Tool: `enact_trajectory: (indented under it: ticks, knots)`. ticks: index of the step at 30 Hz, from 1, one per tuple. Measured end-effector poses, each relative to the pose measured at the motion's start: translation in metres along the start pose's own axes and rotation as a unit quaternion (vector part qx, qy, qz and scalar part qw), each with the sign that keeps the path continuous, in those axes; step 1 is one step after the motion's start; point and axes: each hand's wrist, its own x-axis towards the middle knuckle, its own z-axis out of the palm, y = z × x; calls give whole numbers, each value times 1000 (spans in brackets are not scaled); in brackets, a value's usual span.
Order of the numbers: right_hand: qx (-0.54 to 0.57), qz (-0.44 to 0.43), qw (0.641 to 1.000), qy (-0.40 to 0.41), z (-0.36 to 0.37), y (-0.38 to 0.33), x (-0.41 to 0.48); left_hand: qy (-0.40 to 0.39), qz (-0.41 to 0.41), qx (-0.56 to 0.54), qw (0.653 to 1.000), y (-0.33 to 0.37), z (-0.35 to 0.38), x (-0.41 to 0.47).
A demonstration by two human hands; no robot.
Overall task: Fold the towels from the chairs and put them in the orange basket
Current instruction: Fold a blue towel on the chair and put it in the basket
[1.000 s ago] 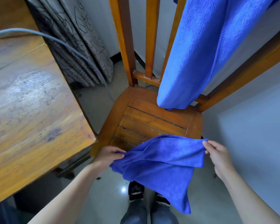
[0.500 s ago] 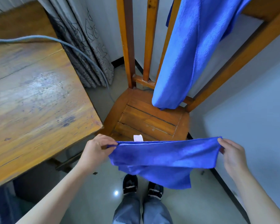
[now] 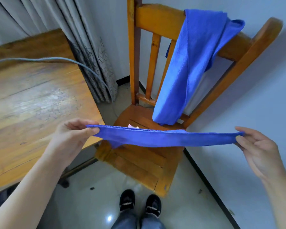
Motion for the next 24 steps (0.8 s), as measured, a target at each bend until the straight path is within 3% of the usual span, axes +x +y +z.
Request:
enact_trajectory:
  ticks: [3, 7, 12, 21, 24]
  knots:
    - [-2, 2, 1000, -2, 0, -12, -10, -3, 45, 16, 999, 2, 0, -10]
    - [-123, 6, 992, 26, 3, -4, -13, 3, 44, 154, 987, -14, -9, -9]
    - [-156, 10, 988, 20, 3, 12, -7, 55, 35, 104, 992, -24, -16, 1]
    - [-140, 18, 988, 54, 18, 13, 10, 14, 3, 102, 995, -22, -10, 18]
    - [-100, -31, 989, 103, 21, 4, 17, 24, 31, 101, 994, -17, -4, 22]
